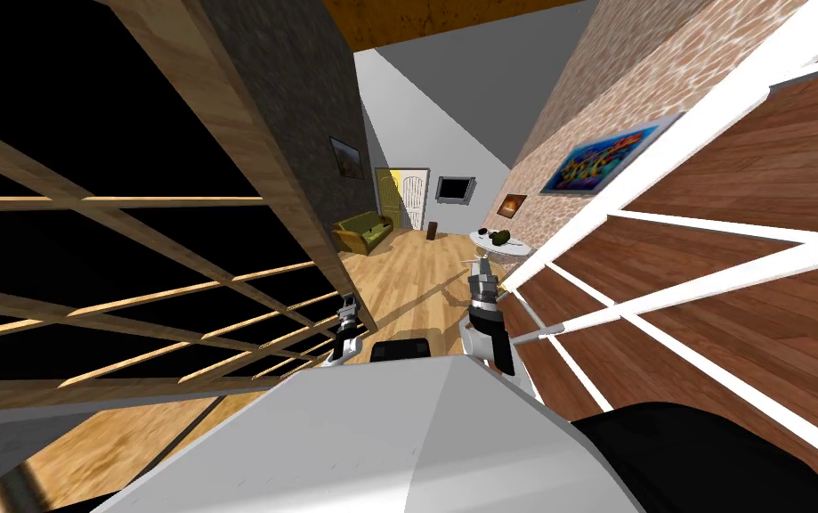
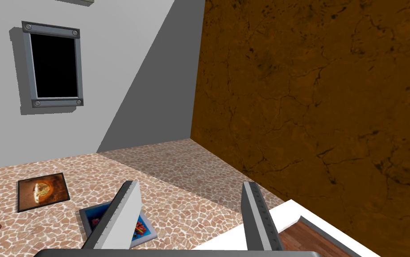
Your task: Push the door open
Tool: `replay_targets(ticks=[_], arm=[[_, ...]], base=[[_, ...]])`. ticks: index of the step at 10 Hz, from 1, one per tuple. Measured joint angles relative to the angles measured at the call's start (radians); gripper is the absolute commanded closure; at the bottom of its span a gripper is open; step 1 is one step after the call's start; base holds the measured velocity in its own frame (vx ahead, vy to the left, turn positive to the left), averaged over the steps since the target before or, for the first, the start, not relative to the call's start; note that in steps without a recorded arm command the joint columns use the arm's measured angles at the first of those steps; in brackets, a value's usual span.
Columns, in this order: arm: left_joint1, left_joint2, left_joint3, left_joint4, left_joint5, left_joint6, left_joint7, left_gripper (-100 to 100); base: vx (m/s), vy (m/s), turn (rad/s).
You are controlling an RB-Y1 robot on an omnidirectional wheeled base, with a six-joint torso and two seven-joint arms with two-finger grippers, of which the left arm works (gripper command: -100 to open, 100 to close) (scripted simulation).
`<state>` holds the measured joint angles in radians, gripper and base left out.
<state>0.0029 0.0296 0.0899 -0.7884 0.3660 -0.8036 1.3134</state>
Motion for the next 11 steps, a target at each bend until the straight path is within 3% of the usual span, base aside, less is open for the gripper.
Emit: replay_targets(ticks=[2,4,6,8,11], arm=[[-0.012,0.003,0.024,0.021,0.014,-0.008,0.000,100],[-0.010,-0.007,0.049,0.015,0.026,-0.009,-0.007,100],[-0.011,-0.005,0.057,0.015,0.031,-0.009,-0.011,100],[-0.017,0.007,0.074,0.039,0.042,-0.015,-0.011,100],[-0.015,0.020,0.106,0.033,0.062,-0.013,-0.015,100]], base=[[0.213,-0.035,0.062],[0.152,-0.021,0.057],[0.167,-0.012,0.044],[0.202,-0.023,0.048],[0.220,0.003,0.058]])
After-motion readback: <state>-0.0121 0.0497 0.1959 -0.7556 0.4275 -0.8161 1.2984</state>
